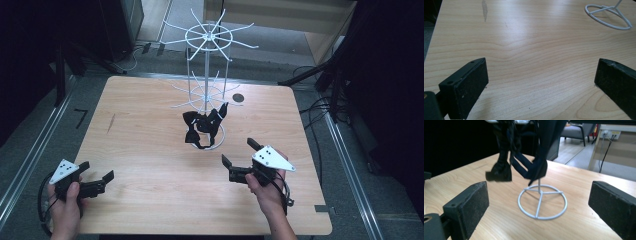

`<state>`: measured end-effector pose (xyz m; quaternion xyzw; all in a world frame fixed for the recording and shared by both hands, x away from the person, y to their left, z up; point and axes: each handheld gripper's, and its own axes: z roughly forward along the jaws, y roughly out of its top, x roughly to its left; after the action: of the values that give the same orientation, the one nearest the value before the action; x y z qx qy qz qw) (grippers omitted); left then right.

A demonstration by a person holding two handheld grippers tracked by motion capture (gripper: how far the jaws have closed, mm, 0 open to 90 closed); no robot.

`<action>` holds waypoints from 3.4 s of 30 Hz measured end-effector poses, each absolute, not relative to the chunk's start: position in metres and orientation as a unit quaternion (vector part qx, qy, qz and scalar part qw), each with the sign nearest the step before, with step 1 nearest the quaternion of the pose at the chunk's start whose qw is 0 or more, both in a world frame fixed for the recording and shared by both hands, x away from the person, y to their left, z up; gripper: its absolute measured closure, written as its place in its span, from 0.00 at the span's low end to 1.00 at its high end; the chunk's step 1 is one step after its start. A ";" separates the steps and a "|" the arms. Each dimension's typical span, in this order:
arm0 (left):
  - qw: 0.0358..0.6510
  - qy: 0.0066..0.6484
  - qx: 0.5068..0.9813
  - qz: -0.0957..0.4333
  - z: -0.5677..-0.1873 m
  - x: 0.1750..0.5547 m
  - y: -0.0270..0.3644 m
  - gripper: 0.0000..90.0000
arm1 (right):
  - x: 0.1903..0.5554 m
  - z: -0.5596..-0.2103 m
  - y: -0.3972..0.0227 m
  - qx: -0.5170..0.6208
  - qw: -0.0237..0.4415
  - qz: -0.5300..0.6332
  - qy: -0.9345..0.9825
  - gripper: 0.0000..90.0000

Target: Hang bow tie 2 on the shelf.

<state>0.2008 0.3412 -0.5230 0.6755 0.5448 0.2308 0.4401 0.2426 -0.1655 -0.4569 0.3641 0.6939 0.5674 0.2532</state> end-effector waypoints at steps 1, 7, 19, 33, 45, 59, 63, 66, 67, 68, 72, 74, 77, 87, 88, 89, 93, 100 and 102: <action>0.440 0.545 0.675 0.231 -0.523 0.201 0.341 0.00 | 0.243 -0.457 -0.166 0.364 0.253 0.567 0.694 0.04; 0.441 0.548 0.673 0.229 -0.523 0.204 0.342 0.00 | 0.238 -0.465 -0.178 0.379 0.256 0.559 0.692 0.04; 0.445 0.553 0.668 0.225 -0.523 0.205 0.344 0.00 | 0.231 -0.482 -0.202 0.391 0.269 0.532 0.701 0.04; 0.424 0.561 0.669 0.241 -0.523 0.209 0.342 0.00 | 0.227 -0.506 -0.228 0.415 0.272 0.501 0.710 0.04; 0.427 0.566 0.664 0.238 -0.523 0.214 0.343 0.00 | 0.228 -0.530 -0.277 0.484 0.274 0.468 0.687 0.06; 0.426 0.568 0.663 0.237 -0.523 0.214 0.344 0.00 | 0.220 -0.536 -0.308 0.512 0.271 0.461 0.673 0.06; 0.426 0.568 0.664 0.237 -0.523 0.214 0.344 0.00 | 0.217 -0.538 -0.315 0.518 0.270 0.456 0.671 0.06; 0.425 0.569 0.661 0.240 -0.523 0.214 0.344 0.00 | 0.215 -0.539 -0.320 0.521 0.269 0.454 0.671 0.06; 0.425 0.570 0.660 0.241 -0.523 0.214 0.344 0.00 | 0.214 -0.540 -0.321 0.521 0.268 0.453 0.671 0.06; 0.426 0.571 0.659 0.241 -0.523 0.214 0.344 0.00 | 0.212 -0.541 -0.323 0.524 0.268 0.452 0.671 0.06; 0.426 0.571 0.660 0.241 -0.523 0.214 0.344 0.00 | 0.209 -0.542 -0.328 0.526 0.267 0.450 0.671 0.06; 0.425 0.571 0.660 0.241 -0.523 0.214 0.344 0.00 | 0.207 -0.542 -0.331 0.528 0.269 0.448 0.669 0.06; 0.425 0.571 0.660 0.241 -0.523 0.214 0.344 0.00 | 0.204 -0.543 -0.335 0.533 0.269 0.448 0.666 0.06; 0.427 0.569 0.660 0.241 -0.523 0.214 0.344 0.00 | 0.195 -0.545 -0.350 0.549 0.274 0.443 0.653 0.07; 0.427 0.569 0.660 0.241 -0.523 0.214 0.344 0.00 | 0.193 -0.545 -0.354 0.557 0.276 0.443 0.646 0.07; 0.426 0.569 0.661 0.240 -0.523 0.214 0.344 0.00 | 0.193 -0.545 -0.355 0.558 0.277 0.443 0.645 0.07; 0.427 0.569 0.660 0.241 -0.523 0.214 0.344 0.00 | 0.190 -0.546 -0.358 0.564 0.275 0.441 0.642 0.08; 0.429 0.567 0.661 0.240 -0.523 0.214 0.344 0.00 | 0.186 -0.549 -0.364 0.573 0.269 0.438 0.638 0.08; 0.429 0.567 0.661 0.240 -0.523 0.214 0.344 0.00 | 0.186 -0.550 -0.365 0.576 0.267 0.436 0.638 0.08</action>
<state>0.2140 0.3441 -0.5230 0.6613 0.5665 0.2401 0.4290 0.1856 -0.3655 -0.5502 0.5763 0.6379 0.4356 0.2668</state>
